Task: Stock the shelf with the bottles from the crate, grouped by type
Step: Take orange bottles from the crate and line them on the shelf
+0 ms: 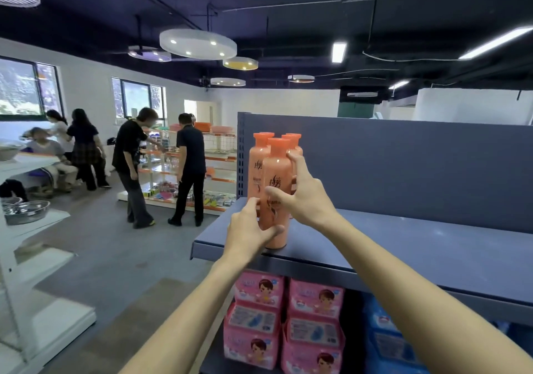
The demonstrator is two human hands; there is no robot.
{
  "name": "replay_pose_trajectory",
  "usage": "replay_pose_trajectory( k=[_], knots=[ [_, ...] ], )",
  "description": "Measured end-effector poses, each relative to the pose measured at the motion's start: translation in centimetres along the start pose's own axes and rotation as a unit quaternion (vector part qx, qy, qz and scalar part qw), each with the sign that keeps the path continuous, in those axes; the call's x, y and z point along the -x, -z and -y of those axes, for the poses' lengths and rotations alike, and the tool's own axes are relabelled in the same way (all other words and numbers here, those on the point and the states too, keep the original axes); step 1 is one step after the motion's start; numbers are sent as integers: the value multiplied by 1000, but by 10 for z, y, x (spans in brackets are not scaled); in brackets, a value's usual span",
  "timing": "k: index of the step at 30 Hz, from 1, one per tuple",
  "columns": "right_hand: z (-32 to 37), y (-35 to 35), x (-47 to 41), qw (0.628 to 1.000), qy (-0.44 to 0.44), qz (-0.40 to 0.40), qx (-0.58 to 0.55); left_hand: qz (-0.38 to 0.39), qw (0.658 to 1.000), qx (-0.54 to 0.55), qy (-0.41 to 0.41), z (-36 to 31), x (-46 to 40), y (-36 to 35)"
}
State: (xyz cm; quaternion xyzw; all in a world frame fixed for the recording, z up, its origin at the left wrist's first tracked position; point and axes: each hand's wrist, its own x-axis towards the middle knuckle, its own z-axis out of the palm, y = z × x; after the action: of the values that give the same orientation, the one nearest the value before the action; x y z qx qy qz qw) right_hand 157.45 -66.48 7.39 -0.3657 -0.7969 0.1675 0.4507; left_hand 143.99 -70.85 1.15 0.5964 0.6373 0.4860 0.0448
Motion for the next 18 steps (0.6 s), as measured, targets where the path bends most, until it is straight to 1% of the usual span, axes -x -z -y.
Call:
replay_pose_trajectory(
  k=[9, 18],
  knots=[
    [-9, -46, -46, 1000, -6, -10, 2, 26, 999, -13, 34, 34, -50, 3],
    [-19, -69, -73, 999, -24, -23, 6, 63, 998, 9, 18, 54, -82, 3]
  ],
)
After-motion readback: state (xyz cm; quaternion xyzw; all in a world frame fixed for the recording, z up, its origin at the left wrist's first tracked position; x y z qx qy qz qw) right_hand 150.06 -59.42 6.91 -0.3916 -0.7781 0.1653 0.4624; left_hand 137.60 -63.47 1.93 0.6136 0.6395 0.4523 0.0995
